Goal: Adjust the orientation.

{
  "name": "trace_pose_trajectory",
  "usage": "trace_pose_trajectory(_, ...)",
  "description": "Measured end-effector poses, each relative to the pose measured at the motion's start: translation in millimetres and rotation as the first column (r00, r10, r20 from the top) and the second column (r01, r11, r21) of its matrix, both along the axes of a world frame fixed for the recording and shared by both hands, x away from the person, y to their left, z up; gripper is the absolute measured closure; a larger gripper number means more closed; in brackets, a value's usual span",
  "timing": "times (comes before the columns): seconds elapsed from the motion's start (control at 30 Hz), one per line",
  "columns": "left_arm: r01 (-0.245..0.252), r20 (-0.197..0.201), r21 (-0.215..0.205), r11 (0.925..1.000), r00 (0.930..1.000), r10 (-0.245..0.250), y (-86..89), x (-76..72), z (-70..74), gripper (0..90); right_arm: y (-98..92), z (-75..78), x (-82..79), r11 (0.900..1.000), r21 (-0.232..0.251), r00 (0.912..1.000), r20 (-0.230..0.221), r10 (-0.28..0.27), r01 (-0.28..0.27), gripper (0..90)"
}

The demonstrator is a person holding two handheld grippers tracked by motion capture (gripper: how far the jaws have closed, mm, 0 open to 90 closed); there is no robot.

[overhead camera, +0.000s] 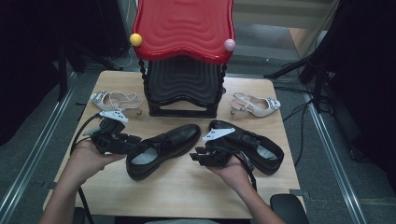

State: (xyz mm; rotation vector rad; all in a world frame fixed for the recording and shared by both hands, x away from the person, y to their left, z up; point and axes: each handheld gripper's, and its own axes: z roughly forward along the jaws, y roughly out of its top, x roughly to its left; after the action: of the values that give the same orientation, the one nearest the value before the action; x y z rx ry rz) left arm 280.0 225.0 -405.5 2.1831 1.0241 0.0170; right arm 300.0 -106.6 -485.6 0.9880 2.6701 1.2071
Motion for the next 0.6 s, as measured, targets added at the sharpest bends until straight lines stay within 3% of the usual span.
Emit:
trace_pose_trajectory(0.1, -0.012, 0.013, 0.033, 0.9994, 0.9999, 0.011, 14.1, 10.9, -8.7, 65.1, 3.4, -0.4, 0.2, 1.000, 0.001, 1.0000, -0.004, 0.001, -0.001, 68.1)
trace_pose_trajectory(0.23, -0.015, 0.000, 0.018, 0.9997, 0.9999, 0.015, 27.3, 24.0, -23.6, 78.6, 8.4, -2.1, -0.4, 1.000, 0.004, 0.9999, -0.012, 0.005, -0.005, 72.3)
trace_pose_trajectory(0.27, -0.013, -0.010, 0.015, 0.9998, 0.9999, 0.013, 32.2, 30.7, -34.7, 81.8, 9.6, -1.9, -0.7, 1.000, 0.001, 0.9999, -0.014, 0.003, -0.003, 73.7)
trace_pose_trajectory(0.43, -0.015, -0.043, 0.000, 0.9999, 0.9990, 0.015, 35.3, 43.7, -58.0, 86.5, 15.9, 3.7, 0.8, 1.000, -0.008, 1.0000, -0.005, 0.006, -0.006, 81.8)
trace_pose_trajectory(0.53, -0.010, -0.046, 0.035, 0.9993, 0.9989, 0.012, 30.0, 50.6, -68.5, 87.0, 21.9, 7.6, 3.6, 1.000, -0.021, 0.9998, -0.015, 0.013, -0.014, 87.8)
trace_pose_trajectory(0.6, 0.007, -0.054, 0.030, 0.9995, 0.9985, -0.005, 25.4, 53.6, -73.3, 87.1, 27.3, 8.8, 5.5, 1.000, -0.018, 0.9996, -0.021, 0.020, -0.020, 90.0)
